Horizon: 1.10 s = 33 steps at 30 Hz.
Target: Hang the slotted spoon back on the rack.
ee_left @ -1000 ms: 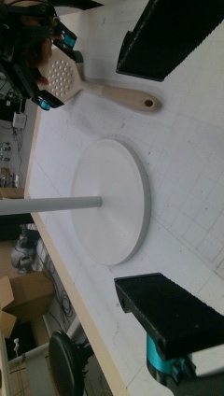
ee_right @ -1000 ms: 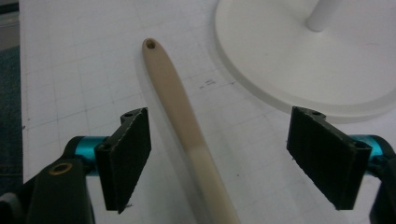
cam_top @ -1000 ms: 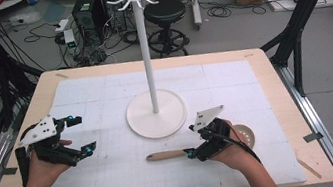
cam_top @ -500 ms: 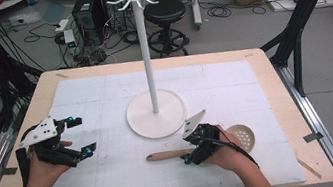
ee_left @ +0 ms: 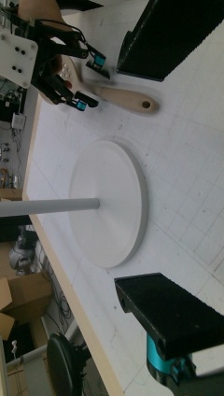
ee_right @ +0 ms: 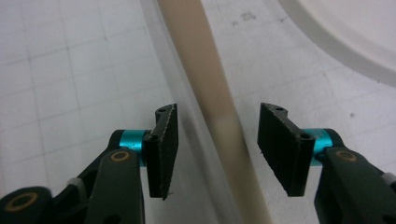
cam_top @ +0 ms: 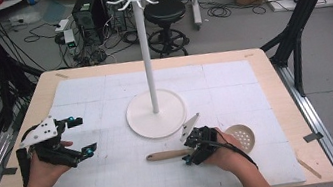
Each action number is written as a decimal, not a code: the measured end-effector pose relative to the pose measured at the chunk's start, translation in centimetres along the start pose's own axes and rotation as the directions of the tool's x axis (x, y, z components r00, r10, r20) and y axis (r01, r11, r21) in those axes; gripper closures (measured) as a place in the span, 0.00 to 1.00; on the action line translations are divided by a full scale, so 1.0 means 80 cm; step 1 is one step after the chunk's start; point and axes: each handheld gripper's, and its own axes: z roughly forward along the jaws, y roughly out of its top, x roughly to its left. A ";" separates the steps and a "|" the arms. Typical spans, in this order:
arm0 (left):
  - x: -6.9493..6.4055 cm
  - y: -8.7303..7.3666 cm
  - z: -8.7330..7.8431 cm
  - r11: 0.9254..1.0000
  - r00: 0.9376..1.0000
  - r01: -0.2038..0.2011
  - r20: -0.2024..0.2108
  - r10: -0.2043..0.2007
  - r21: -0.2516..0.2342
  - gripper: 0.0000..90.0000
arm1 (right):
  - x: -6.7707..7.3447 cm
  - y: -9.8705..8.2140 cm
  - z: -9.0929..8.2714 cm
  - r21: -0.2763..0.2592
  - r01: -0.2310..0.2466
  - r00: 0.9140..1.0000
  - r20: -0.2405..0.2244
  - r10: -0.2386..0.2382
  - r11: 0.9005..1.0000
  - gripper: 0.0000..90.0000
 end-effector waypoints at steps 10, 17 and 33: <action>-0.002 0.000 0.003 1.000 1.000 -0.006 0.003 0.006 0.011 0.02 | -0.002 -0.002 0.001 0.010 -0.040 0.999 0.007 0.040 0.999 0.71; -0.002 0.000 0.003 1.000 1.000 -0.006 0.003 0.006 0.012 0.02 | 0.000 0.000 0.001 0.020 -0.041 0.999 0.011 0.041 0.999 0.73; -0.001 0.000 0.003 1.000 1.000 -0.007 0.003 0.007 0.017 0.02 | 0.004 0.002 -0.003 0.040 -0.023 1.000 0.012 0.022 0.999 0.84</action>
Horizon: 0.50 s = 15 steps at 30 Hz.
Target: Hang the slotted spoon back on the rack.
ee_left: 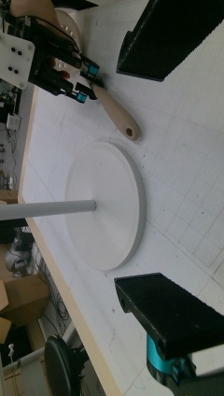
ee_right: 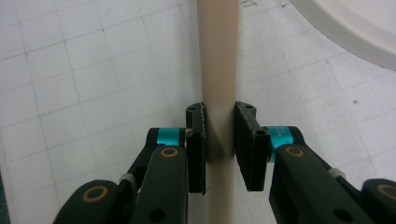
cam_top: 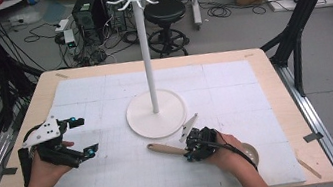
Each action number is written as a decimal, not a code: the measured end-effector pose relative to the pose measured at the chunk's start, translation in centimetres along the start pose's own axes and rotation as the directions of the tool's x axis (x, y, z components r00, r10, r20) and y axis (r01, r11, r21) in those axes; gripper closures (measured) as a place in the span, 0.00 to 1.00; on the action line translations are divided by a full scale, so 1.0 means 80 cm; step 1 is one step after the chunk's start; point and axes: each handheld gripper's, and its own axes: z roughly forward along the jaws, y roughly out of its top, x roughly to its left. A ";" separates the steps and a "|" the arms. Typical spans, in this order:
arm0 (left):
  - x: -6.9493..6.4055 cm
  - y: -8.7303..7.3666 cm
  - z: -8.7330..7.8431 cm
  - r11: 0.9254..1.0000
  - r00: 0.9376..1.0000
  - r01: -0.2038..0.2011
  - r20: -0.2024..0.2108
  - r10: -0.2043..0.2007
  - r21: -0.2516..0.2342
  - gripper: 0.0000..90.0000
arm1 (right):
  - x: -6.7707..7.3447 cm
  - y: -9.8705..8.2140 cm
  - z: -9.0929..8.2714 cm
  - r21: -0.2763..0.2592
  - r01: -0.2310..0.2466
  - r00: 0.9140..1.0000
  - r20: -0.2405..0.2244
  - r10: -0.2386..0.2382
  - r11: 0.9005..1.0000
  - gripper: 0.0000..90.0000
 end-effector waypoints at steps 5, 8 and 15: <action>0.001 0.000 -0.002 1.000 1.000 0.001 -0.001 -0.001 -0.008 0.02 | -0.003 -0.005 -0.019 -0.057 -0.011 1.000 -0.006 0.011 0.998 0.84; 0.001 0.000 -0.003 1.000 1.000 0.003 -0.003 -0.003 -0.011 0.02 | -0.006 -0.011 -0.041 -0.138 -0.026 1.000 -0.006 0.025 0.990 0.84; 0.001 0.002 -0.007 1.000 1.000 0.003 -0.007 -0.003 -0.024 0.02 | -0.006 -0.019 -0.085 -0.291 -0.054 0.998 0.005 0.058 0.955 0.84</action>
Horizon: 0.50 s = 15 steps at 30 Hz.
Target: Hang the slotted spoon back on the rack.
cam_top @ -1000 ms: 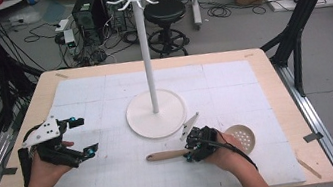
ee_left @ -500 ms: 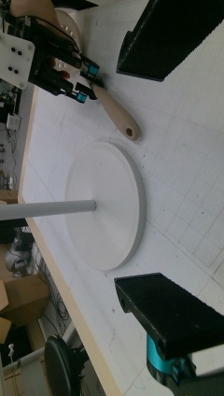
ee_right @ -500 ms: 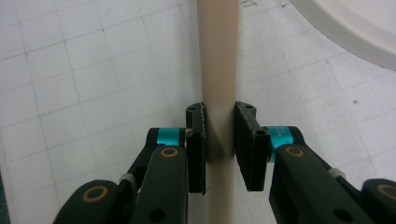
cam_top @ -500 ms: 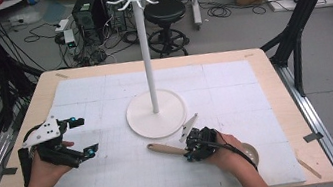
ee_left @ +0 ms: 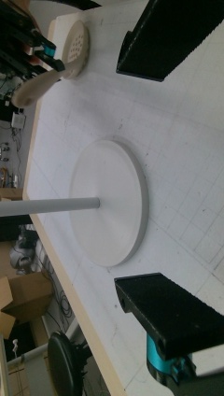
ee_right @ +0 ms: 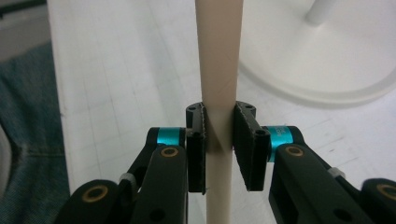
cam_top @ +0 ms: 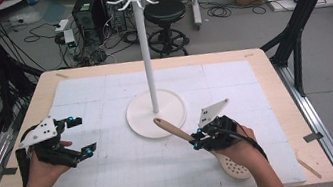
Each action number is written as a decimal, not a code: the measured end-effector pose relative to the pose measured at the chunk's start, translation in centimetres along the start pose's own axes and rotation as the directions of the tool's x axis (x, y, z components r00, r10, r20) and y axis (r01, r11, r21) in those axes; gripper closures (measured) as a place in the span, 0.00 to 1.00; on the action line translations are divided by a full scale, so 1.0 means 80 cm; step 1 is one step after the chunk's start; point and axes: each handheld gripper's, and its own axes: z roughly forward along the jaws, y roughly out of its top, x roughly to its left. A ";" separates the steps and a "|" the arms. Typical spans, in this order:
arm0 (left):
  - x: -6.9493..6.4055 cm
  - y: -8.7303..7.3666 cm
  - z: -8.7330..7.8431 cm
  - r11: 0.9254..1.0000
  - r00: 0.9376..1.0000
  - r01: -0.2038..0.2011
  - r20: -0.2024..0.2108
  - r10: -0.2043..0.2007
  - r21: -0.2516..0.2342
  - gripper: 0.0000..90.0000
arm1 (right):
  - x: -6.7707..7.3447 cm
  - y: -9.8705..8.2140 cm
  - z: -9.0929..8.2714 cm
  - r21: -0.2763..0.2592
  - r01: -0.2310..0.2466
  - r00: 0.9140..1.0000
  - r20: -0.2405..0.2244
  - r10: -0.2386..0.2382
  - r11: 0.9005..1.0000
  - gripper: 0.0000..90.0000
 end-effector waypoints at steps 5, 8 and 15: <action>0.001 0.001 -0.004 1.000 1.000 0.000 -0.006 0.000 -0.007 0.02 | -0.003 0.007 -0.018 -0.071 0.000 1.000 0.006 0.000 0.997 0.84; 0.001 0.002 -0.006 1.000 1.000 0.000 -0.009 0.000 -0.015 0.02 | -0.007 0.012 -0.027 -0.114 -0.009 1.000 0.001 0.009 0.993 0.85; 0.002 0.002 -0.007 1.000 1.000 -0.002 -0.008 0.002 -0.019 0.02 | -0.019 0.023 -0.049 -0.230 -0.027 1.000 -0.009 0.026 0.973 0.85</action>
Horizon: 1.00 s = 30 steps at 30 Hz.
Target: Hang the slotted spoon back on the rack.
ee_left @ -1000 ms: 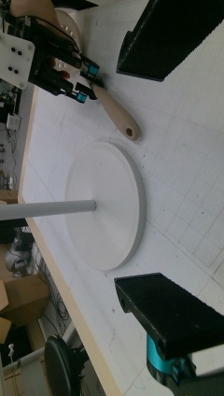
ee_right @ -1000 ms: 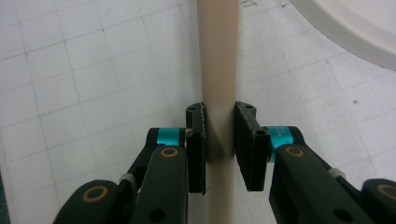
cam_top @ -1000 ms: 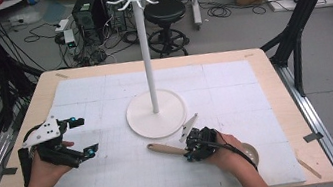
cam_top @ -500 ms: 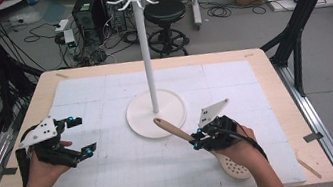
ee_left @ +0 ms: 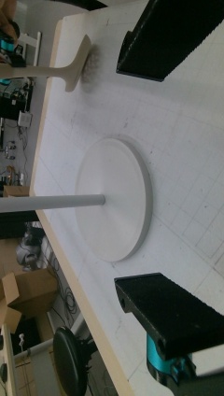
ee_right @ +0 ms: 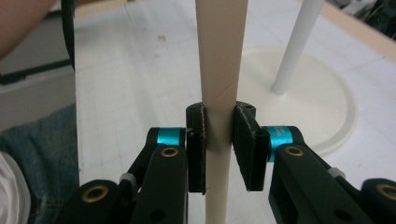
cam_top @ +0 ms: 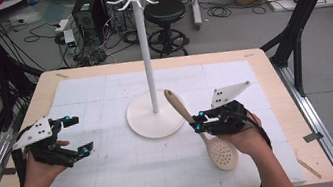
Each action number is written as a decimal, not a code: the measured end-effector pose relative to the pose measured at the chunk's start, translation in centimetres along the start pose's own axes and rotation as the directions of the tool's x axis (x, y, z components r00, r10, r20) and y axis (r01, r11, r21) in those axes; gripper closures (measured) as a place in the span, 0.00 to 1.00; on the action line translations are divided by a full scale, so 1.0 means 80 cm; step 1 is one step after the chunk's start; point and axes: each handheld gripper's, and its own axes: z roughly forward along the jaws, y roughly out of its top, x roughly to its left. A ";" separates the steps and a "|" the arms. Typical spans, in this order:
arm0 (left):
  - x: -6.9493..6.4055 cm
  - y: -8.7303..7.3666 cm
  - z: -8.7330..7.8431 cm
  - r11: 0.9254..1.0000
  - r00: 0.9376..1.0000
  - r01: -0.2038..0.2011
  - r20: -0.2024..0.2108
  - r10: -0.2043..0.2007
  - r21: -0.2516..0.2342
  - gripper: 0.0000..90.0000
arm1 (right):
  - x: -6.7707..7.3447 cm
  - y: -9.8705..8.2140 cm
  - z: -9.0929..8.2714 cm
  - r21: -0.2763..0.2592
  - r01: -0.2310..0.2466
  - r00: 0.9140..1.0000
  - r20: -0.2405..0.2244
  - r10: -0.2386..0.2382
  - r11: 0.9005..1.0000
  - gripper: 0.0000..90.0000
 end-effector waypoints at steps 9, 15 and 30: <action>0.000 0.000 0.001 1.000 1.000 0.004 0.002 -0.004 0.000 0.02 | -0.017 0.032 -0.021 -0.097 0.008 1.000 0.012 -0.007 0.995 0.85; 0.000 0.000 0.001 1.000 1.000 0.001 0.004 -0.001 0.002 0.02 | -0.028 0.053 -0.030 -0.116 0.005 1.000 0.013 -0.004 0.993 0.85; 0.001 0.000 0.001 1.000 1.000 0.003 0.008 -0.003 -0.005 0.02 | -0.058 0.111 -0.048 -0.165 0.012 1.000 0.019 -0.008 0.986 0.84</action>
